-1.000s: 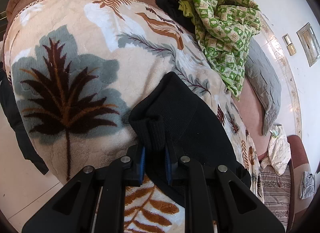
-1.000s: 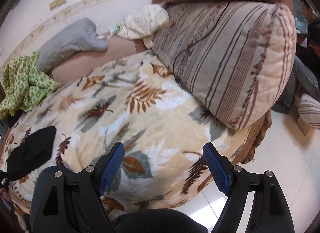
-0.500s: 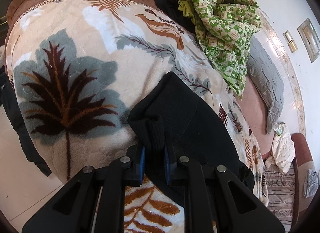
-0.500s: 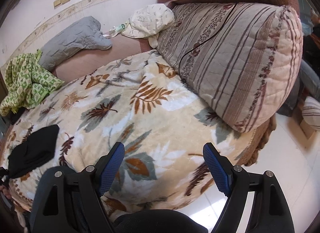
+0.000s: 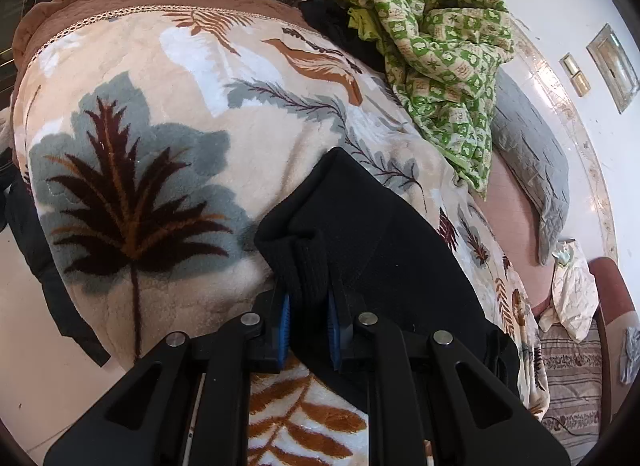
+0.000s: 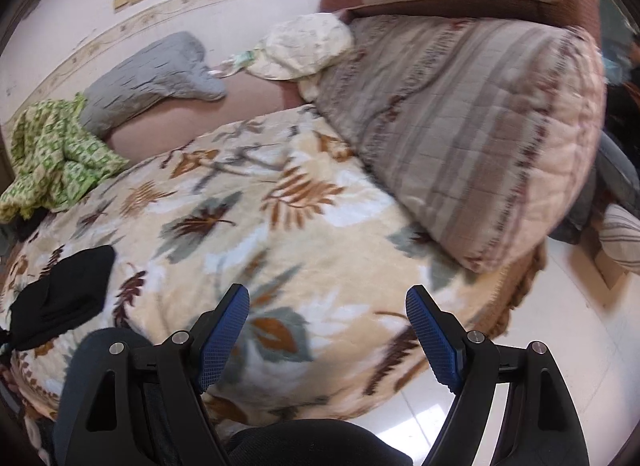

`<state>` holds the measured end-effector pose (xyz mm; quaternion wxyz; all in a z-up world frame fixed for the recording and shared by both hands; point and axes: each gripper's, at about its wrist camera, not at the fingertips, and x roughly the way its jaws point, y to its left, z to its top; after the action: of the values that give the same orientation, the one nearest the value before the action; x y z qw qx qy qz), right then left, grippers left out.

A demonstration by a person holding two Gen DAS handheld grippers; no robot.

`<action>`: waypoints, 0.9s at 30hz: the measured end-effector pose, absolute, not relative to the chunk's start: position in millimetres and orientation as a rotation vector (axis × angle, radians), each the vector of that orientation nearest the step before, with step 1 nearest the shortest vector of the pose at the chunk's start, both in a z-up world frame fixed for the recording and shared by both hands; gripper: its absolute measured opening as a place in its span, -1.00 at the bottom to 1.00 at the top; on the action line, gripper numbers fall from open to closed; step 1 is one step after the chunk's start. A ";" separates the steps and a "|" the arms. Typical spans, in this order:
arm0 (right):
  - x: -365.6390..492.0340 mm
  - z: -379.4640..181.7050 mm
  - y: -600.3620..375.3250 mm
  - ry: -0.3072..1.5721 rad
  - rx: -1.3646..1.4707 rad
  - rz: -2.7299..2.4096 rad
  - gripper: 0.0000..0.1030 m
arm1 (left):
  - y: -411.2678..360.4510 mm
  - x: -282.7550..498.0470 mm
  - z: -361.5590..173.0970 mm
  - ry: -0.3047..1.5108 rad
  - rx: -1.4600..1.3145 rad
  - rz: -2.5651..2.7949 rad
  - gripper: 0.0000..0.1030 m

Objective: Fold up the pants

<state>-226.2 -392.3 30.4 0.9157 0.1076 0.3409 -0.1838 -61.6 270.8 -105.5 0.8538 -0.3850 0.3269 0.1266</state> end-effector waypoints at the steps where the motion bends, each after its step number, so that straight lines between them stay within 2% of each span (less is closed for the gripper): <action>1: -218.9 30.1 -384.0 0.707 0.212 -0.362 0.59 | 272.0 -62.8 -106.5 0.680 -0.821 0.261 -0.75; 14: -115.3 7.5 -288.1 0.789 0.066 -0.120 0.55 | 282.8 -70.2 -113.4 0.637 -0.902 0.163 -0.82; 17: -102.2 2.5 -283.5 0.809 0.048 -0.110 0.55 | 273.9 -71.4 -97.7 0.636 -0.795 0.170 -0.85; 20: -105.4 0.7 -290.2 0.811 0.081 -0.085 0.51 | 249.8 -74.7 -59.8 0.550 -0.595 0.162 -0.85; 23: -123.1 5.7 -307.0 0.758 0.168 -0.067 0.54 | 201.5 -75.8 -11.9 0.424 -0.375 0.050 -0.86; 27: -137.7 5.8 -332.0 0.724 0.280 -0.079 0.55 | 132.4 -70.5 20.7 0.363 -0.230 -0.194 -0.86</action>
<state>-137.7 -332.0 5.8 0.9249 0.1367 0.3527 -0.0383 -70.5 132.4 20.7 0.9724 -0.1138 0.1797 -0.0961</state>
